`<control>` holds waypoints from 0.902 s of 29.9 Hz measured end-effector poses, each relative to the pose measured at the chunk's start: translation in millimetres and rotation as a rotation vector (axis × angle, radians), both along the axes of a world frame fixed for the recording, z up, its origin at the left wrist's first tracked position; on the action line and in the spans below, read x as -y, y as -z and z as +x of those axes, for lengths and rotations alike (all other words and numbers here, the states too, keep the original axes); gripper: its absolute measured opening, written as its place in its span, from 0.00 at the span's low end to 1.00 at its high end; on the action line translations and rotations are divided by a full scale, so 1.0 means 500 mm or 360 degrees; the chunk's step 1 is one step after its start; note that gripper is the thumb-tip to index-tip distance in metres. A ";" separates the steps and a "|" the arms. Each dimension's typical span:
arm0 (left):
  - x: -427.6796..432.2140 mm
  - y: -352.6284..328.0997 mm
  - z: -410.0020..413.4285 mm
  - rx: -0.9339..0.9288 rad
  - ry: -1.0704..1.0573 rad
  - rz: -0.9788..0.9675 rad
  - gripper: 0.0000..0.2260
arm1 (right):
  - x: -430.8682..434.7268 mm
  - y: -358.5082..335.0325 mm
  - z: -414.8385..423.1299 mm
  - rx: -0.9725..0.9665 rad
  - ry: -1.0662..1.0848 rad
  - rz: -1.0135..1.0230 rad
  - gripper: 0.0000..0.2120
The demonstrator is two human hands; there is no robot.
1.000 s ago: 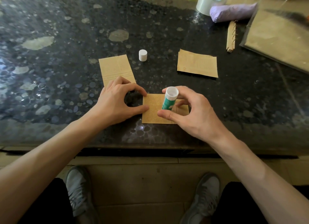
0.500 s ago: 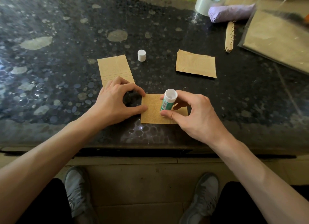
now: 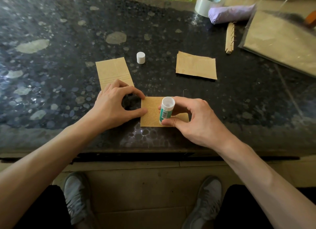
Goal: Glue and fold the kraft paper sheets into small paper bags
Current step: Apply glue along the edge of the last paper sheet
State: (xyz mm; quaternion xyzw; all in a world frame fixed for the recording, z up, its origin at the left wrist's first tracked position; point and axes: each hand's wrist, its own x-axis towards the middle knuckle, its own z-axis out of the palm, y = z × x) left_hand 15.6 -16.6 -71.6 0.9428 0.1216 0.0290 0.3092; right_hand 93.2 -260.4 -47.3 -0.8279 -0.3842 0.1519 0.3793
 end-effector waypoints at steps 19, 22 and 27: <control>0.001 -0.002 -0.004 0.0060 0.0007 -0.0029 0.21 | 0.010 -0.003 0.024 -0.0153 0.0264 0.0425 0.16; -0.006 -0.001 -0.008 0.0112 0.0009 -0.0032 0.18 | -0.004 0.004 0.026 -0.0109 0.0306 0.0373 0.17; -0.009 0.003 -0.012 0.0189 -0.0004 0.0006 0.15 | -0.020 0.015 0.020 -0.0054 0.0296 0.0289 0.16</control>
